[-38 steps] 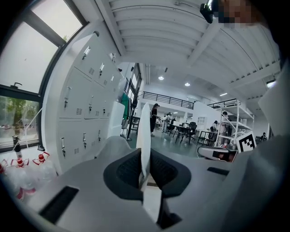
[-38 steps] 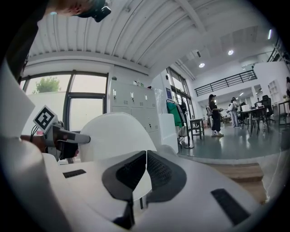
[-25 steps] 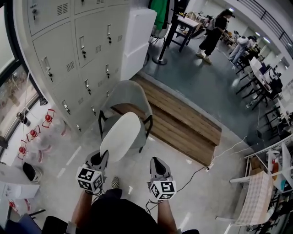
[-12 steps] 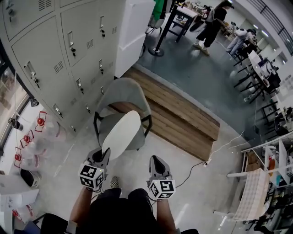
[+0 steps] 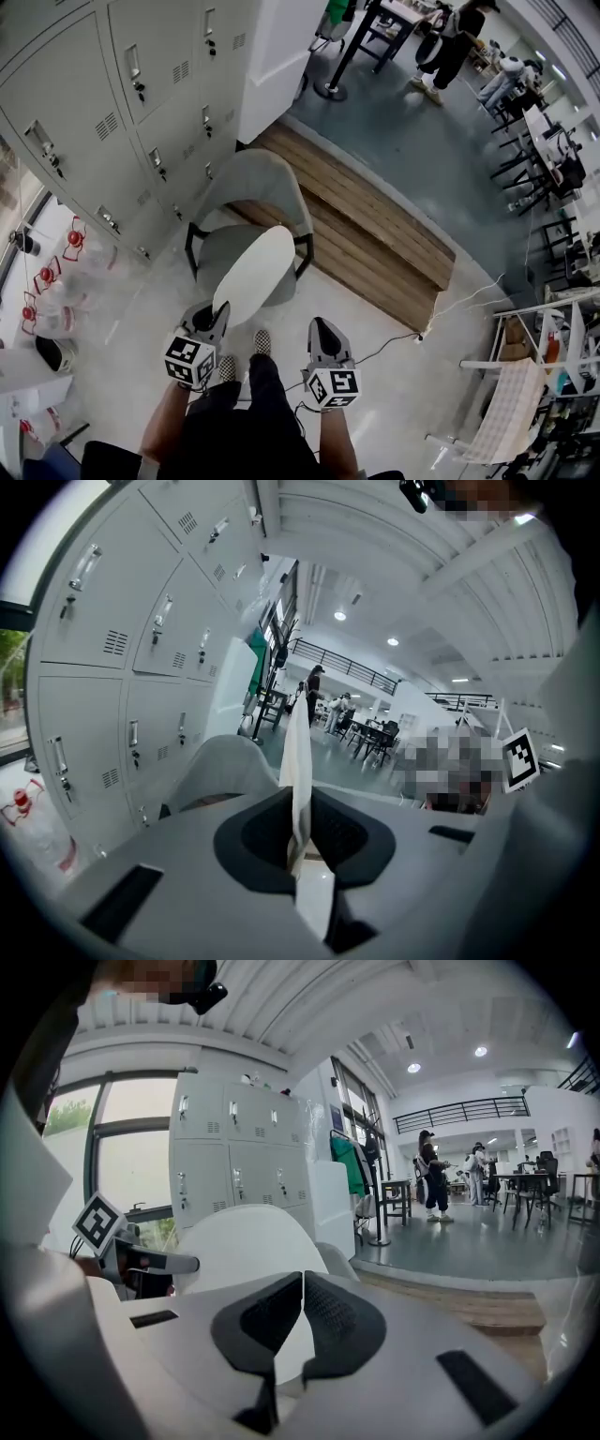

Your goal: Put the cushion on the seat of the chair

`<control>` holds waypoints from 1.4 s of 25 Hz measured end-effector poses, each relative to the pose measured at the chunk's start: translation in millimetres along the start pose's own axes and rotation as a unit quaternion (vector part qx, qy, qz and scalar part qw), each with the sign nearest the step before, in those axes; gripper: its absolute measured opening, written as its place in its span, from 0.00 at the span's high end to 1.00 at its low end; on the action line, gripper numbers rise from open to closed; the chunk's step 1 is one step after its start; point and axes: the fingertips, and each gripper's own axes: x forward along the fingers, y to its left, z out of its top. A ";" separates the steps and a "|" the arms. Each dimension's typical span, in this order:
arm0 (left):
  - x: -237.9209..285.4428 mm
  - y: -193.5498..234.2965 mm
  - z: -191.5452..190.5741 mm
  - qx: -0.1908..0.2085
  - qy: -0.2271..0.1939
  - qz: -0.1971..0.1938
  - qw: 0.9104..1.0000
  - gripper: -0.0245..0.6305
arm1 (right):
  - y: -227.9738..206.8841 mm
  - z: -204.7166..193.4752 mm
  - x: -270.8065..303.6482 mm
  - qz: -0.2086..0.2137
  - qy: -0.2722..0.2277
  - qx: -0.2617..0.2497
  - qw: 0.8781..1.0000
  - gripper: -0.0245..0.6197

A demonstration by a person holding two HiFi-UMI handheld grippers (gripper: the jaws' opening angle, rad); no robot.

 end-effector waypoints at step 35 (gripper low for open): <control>241.7 55.2 -119.8 -0.123 0.025 0.057 0.990 0.90 | -133.9 -132.6 177.5 0.089 0.144 0.041 0.985 0.91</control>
